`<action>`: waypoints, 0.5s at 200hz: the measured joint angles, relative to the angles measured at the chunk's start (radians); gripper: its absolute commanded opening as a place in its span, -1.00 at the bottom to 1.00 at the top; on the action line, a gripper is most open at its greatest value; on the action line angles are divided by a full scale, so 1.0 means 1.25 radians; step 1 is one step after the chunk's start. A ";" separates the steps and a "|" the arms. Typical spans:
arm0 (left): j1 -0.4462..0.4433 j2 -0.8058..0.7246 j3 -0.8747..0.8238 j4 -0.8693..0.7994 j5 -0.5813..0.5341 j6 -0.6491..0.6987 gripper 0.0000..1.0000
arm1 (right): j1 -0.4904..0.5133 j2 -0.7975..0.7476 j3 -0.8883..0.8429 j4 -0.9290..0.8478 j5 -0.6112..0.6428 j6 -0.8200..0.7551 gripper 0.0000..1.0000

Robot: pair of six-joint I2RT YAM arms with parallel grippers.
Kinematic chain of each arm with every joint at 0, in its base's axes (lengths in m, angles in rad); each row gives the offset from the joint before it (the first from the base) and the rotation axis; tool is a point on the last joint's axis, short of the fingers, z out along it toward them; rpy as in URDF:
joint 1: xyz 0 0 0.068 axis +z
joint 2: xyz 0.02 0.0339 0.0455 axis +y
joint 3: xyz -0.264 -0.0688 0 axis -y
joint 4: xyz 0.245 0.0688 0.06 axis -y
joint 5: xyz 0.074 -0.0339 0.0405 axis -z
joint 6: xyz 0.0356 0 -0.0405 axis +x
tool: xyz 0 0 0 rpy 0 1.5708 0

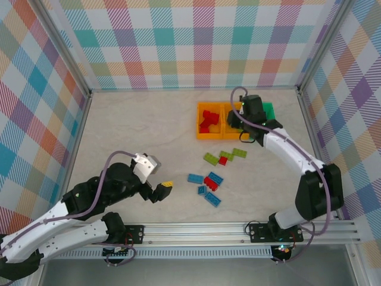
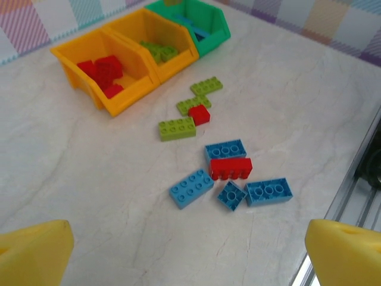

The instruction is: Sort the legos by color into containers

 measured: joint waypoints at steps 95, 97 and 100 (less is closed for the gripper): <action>-0.001 -0.069 -0.015 0.013 -0.082 -0.001 1.00 | -0.060 0.245 0.193 -0.103 -0.073 -0.024 0.30; -0.001 -0.069 -0.015 0.013 -0.083 -0.001 1.00 | -0.060 0.239 0.190 -0.103 -0.074 -0.023 0.30; -0.001 -0.069 -0.015 0.013 -0.085 -0.001 1.00 | -0.060 0.229 0.184 -0.102 -0.077 -0.024 0.31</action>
